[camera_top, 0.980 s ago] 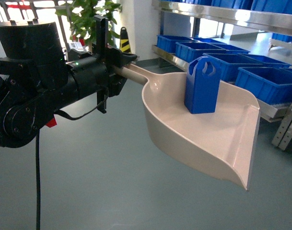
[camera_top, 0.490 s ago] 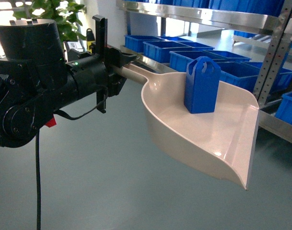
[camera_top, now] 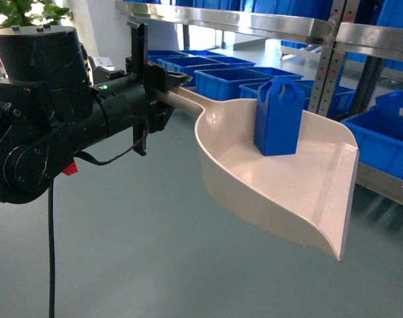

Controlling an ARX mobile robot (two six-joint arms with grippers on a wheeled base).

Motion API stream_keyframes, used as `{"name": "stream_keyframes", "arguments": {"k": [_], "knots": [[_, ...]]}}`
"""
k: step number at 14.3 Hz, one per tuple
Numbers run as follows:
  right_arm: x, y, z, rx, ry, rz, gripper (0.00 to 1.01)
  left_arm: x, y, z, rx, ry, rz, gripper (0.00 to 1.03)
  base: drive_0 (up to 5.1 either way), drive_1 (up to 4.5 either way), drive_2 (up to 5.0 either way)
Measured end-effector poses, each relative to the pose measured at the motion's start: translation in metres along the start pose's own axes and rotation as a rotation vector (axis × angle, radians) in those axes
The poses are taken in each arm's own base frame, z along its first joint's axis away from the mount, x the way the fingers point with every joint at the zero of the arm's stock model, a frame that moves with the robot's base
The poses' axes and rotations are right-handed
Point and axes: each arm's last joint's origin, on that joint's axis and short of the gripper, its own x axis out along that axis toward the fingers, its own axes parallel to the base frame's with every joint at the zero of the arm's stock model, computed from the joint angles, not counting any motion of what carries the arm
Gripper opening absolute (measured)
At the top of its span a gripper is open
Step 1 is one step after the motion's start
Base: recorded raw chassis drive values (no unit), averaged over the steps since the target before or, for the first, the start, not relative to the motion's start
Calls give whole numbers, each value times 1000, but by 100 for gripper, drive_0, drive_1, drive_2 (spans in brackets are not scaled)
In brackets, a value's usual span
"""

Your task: Place part in tray to right shelf

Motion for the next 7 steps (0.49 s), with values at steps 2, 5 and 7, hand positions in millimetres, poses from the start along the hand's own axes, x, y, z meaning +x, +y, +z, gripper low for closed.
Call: {"name": "stream_keyframes", "arguments": {"k": [2,5,7], "knots": [[0,0,0,0,0,0,98,0,0,0,0,-2,1,12,-178,-178,-178],[0,0,0,0,0,0,98,0,0,0,-1,0,4,12,-178,-178,-178],[0,0,0,0,0,0,98,0,0,0,-1,0,3,12,-151,-151,-151]]}}
